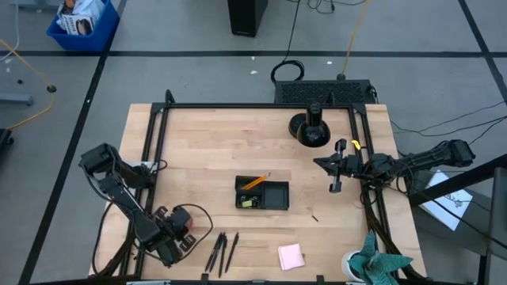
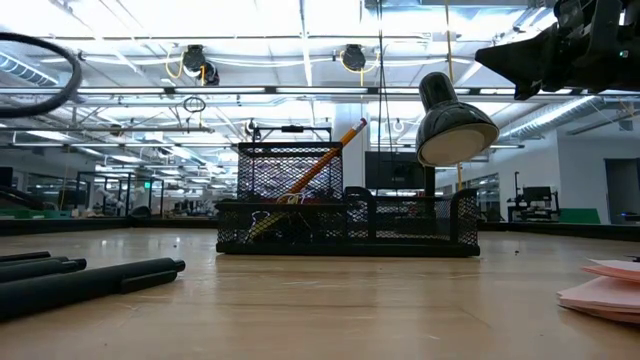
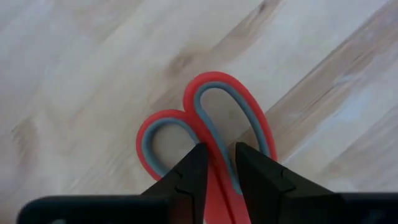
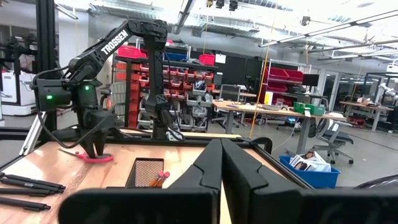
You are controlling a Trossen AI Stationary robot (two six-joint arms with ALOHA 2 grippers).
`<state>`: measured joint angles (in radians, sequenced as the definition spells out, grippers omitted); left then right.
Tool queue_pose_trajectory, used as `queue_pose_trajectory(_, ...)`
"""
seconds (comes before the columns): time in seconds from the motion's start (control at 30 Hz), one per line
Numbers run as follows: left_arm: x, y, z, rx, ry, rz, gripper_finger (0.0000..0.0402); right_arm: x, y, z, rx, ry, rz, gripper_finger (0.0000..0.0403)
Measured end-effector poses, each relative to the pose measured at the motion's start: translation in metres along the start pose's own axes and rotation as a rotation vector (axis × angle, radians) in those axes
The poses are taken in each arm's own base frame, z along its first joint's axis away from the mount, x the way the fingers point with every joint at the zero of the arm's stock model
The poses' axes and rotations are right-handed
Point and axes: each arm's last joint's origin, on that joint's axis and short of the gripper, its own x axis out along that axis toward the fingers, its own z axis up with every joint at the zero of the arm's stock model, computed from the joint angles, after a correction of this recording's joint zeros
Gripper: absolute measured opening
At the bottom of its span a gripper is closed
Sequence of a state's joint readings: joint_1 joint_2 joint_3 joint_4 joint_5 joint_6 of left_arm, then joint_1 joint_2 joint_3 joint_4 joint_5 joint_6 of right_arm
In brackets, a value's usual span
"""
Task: Pick and place office supplies into organizer
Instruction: Put the red scissors into the black desk organizer
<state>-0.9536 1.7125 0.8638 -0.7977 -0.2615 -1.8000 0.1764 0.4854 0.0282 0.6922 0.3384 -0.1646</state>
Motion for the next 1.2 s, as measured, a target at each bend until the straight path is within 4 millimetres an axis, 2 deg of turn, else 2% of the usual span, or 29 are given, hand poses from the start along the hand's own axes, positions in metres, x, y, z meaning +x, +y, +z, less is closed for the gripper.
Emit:
queue_pose_trajectory(0.2,0.001,-0.003,0.000,0.008,-0.122,-0.060,0.0016,0.000,0.000,0.000,0.000,0.000,0.000,0.0000)
queue_pose_trajectory(0.57,0.001,-0.015,0.013,0.103,-0.452,-0.176,0.0005,0.000,0.000,0.000,0.000,0.000,0.000,0.0000)
queue_pose_trajectory(0.67,-0.008,-0.021,0.023,0.148,-0.558,-0.226,0.0007,0.000,0.000,0.000,0.000,0.000,0.000,0.0000)
queue_pose_trajectory(0.83,-0.041,-0.022,0.046,0.204,-0.734,-0.300,0.0002,0.000,0.000,0.000,-0.001,0.000,0.000,0.0000)
queue_pose_trajectory(1.0,-0.070,-0.014,0.067,0.220,-0.727,-0.370,0.0003,0.000,0.000,0.000,0.000,0.000,0.000,0.0000)
queue_pose_trajectory(1.1,-0.073,-0.012,0.075,0.236,-0.654,-0.396,0.0017,0.000,0.000,0.000,-0.001,0.000,0.000,0.0000)
queue_pose_trajectory(1.2,-0.067,-0.014,0.080,0.257,-0.583,-0.391,0.0035,0.000,0.000,0.000,-0.003,0.000,0.000,0.0000)
